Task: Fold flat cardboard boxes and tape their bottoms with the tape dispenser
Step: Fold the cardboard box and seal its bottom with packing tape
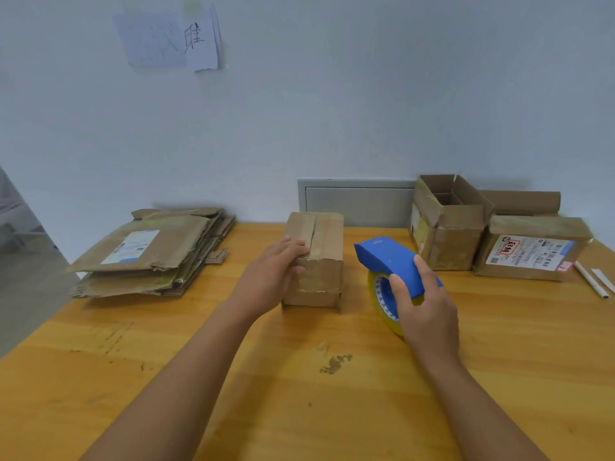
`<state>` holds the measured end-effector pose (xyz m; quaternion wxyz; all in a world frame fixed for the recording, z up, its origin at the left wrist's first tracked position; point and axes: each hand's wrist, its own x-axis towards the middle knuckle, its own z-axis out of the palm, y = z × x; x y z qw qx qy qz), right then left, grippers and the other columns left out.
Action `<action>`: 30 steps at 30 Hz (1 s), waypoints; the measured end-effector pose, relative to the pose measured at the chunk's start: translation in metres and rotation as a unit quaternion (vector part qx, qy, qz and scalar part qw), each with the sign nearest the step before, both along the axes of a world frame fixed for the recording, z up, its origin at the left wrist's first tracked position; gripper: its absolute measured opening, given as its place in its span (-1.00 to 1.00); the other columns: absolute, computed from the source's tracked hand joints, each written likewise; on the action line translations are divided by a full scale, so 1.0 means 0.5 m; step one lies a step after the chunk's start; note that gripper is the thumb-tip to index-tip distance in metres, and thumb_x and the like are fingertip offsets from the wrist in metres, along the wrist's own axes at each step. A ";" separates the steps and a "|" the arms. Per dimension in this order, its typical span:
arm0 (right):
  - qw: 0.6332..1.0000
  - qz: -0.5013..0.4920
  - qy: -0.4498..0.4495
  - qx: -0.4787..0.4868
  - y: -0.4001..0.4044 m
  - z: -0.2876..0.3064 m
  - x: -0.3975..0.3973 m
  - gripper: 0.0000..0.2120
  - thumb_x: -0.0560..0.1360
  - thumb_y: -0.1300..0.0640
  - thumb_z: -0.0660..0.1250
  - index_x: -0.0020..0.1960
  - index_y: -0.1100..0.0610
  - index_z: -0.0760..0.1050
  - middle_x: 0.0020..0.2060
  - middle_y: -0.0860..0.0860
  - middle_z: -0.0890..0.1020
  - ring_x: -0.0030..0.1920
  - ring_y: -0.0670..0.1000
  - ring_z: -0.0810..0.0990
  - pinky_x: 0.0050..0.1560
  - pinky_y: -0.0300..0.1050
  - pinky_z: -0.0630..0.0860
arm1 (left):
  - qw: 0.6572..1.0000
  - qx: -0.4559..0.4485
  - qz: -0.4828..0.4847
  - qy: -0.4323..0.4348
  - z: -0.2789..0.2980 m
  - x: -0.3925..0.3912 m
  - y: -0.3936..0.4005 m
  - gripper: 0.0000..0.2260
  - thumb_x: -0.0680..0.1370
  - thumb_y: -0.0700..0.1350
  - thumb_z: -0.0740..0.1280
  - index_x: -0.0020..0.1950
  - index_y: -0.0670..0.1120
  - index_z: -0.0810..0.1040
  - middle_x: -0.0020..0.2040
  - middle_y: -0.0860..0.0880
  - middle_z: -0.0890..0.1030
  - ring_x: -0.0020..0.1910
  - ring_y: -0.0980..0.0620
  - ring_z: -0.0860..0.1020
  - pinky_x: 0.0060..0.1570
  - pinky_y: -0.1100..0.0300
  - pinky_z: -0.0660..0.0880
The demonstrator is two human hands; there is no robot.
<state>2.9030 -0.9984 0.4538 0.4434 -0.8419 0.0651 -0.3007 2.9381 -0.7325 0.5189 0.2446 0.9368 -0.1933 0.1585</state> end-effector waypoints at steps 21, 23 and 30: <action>0.944 0.253 -0.090 0.193 0.000 0.250 -0.037 -0.56 0.33 -0.25 0.43 0.20 -0.24 0.58 0.07 -0.21 0.61 -0.05 0.00 0.63 -0.13 -0.13 0.61 | 0.935 -0.338 0.076 0.080 0.087 -0.022 -0.043 -0.56 0.63 0.25 0.13 0.03 -0.04 0.64 -0.09 0.05 0.69 -0.11 0.09 0.63 -0.14 0.18 0.56; 0.937 0.276 -0.090 0.193 0.009 0.261 -0.034 -0.59 0.35 -0.22 0.42 0.19 -0.23 0.59 0.06 -0.18 0.62 -0.12 -0.03 0.64 -0.20 -0.17 0.60 | 0.873 -0.436 0.062 0.208 0.112 -0.029 -0.048 -0.41 0.59 0.35 0.09 -0.01 -0.11 0.66 -0.15 -0.01 0.72 -0.21 0.05 0.65 -0.19 0.17 0.57; 0.929 0.302 -0.087 0.195 0.024 0.265 -0.025 -0.62 0.36 -0.22 0.43 0.18 -0.27 0.59 0.03 -0.18 0.63 -0.15 -0.05 0.64 -0.18 -0.20 0.59 | 0.710 -0.591 -0.050 0.381 0.135 -0.040 -0.024 -0.80 0.54 -0.01 0.41 -0.07 -0.15 0.61 -0.27 -0.04 0.62 -0.36 0.11 0.57 -0.35 0.29 0.55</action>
